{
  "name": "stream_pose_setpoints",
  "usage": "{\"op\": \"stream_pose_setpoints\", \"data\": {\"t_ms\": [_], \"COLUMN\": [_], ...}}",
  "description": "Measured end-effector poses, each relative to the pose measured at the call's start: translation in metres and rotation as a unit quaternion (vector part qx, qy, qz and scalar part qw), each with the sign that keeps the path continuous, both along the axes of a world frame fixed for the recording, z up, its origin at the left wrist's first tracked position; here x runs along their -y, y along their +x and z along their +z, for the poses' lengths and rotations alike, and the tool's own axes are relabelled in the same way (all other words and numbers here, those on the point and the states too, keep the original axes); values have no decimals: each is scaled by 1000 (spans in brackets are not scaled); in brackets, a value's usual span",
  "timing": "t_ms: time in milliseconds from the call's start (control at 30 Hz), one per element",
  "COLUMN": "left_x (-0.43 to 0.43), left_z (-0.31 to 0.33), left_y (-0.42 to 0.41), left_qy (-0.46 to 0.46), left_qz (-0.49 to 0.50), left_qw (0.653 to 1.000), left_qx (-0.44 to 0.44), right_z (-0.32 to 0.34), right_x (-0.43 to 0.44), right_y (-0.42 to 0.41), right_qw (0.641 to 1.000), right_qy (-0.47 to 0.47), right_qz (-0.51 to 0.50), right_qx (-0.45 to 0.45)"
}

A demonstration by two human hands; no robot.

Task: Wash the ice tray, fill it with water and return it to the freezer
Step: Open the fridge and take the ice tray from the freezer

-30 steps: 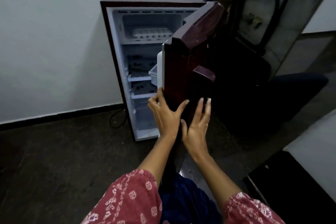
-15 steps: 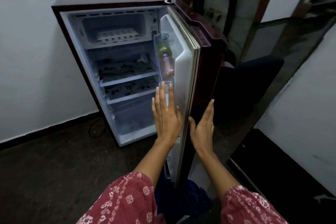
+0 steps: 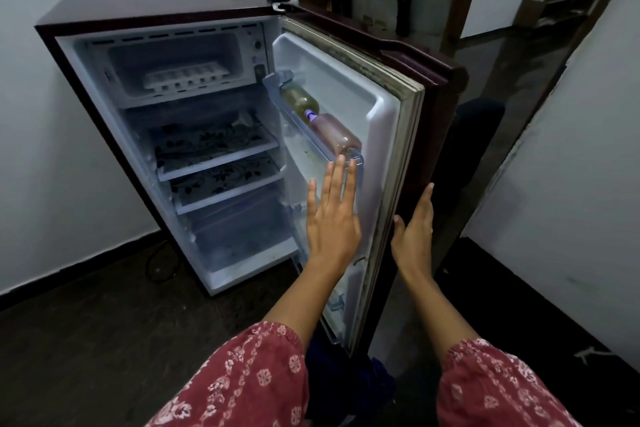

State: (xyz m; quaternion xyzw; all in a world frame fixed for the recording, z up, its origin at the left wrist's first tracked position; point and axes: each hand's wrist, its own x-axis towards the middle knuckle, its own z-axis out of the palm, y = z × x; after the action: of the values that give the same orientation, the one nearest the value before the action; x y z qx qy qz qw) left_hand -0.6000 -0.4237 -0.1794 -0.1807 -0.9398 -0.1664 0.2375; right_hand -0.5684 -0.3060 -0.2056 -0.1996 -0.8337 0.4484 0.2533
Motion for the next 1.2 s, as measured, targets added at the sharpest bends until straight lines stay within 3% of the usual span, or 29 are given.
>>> {"op": "stream_pose_setpoints", "data": {"t_ms": [267,433,533,600,633,700,867,1200], "left_x": [-13,-8,13,35,47,71,122,205], "left_z": [1,-2,-20,-34,-41,-51,-61,-53], "left_y": [-6,-11,-12,-18,-22,-34,-83,-216], "left_qy": [-16,10,31,23,14,0,19,93], "left_qz": [-30,-69,-62,-17,9,53,136,194], "left_qw": [999,998,997,998,998,995,984,970], "left_qx": [-6,-3,32,54,64,80,110,110], "right_z": [-3,-22,-60,-87,-98,-101,-66,-28], "right_x": [-27,-24,16,47,58,78,120,199], "right_y": [-8,-4,11,19,18,4,-74,-250], "right_qw": [1000,996,985,958,947,946,943,937], "right_qy": [11,81,53,131,167,191,239,243], "right_qz": [-2,-27,-96,-7,45,124,203,243], "right_qx": [9,37,137,254,271,232,110,57]}}
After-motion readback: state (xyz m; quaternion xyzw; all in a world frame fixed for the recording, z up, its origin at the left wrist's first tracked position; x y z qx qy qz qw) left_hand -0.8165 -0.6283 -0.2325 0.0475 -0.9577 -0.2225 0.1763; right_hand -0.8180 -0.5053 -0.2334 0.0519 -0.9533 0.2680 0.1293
